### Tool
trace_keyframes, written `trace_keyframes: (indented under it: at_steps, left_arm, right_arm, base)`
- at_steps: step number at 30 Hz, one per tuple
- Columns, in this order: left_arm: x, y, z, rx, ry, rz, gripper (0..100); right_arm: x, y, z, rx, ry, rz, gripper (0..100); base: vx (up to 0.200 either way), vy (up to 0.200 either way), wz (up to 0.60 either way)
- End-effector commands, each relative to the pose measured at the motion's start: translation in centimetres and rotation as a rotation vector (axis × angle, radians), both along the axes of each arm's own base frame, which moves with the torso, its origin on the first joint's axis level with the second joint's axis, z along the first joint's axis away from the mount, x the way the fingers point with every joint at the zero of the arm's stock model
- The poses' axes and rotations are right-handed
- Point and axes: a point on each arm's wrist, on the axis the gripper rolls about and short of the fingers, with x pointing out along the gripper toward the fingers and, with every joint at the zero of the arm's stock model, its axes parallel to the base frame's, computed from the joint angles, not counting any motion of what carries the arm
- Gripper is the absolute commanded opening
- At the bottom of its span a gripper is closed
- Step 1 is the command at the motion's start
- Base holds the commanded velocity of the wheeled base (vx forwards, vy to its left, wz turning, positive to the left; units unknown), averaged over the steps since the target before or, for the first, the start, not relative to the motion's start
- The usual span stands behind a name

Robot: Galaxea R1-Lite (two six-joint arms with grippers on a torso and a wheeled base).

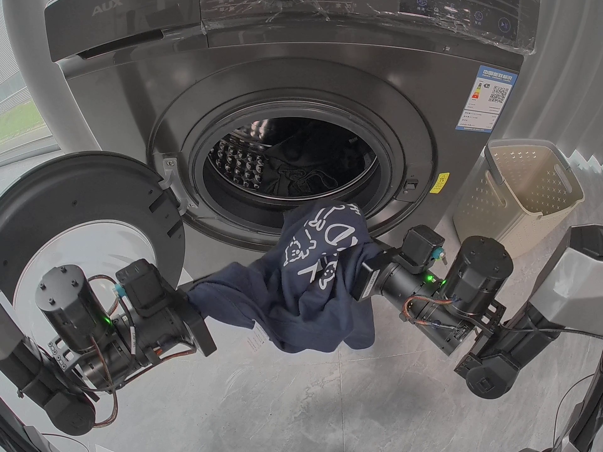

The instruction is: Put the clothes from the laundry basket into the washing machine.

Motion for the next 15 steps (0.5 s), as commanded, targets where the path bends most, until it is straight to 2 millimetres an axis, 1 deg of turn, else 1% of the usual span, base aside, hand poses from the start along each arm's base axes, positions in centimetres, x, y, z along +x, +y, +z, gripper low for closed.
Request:
trace_keyframes:
  at_steps: [1,3,5,8,10,12,13,15]
  left_arm:
    - [0.5,-0.2,-3.4,0.083,0.127,0.000,0]
    - [0.9,-0.4,-4.6,0.115,0.165,0.004,0]
    - [1.1,-0.5,-5.1,0.131,0.177,0.007,0]
    - [1.3,-0.6,-5.0,0.125,0.168,0.010,0]
    - [1.6,-0.5,-4.5,0.113,0.150,0.021,0]
    - [1.6,-0.3,-4.5,0.113,0.150,0.026,0]
    - [1.5,-0.2,-4.6,0.115,0.154,0.024,100]
    - [1.4,-0.2,-4.9,0.119,0.173,0.021,100]
  right_arm:
    - [-0.4,0.1,1.8,0.046,-0.042,0.007,0]
    - [-0.5,0.3,2.0,0.053,-0.048,0.015,0]
    - [-0.7,0.3,2.3,0.060,-0.052,0.015,0]
    - [-0.8,0.2,2.3,0.059,-0.053,0.015,0]
    - [-0.8,0.1,2.4,0.059,-0.053,0.015,0]
    - [-0.8,0.1,2.4,0.059,-0.056,0.015,0]
    - [-0.8,0.2,2.5,0.062,-0.059,0.015,0]
    - [-0.7,0.2,2.5,0.061,-0.061,0.014,0]
  base:
    - [0.000,0.000,0.00]
    - [0.000,0.000,0.00]
    - [0.000,0.000,0.00]
    - [0.000,0.000,0.00]
    - [0.000,0.000,0.00]
    - [0.000,0.000,0.00]
    - [0.000,0.000,0.00]
    - [0.000,0.000,0.00]
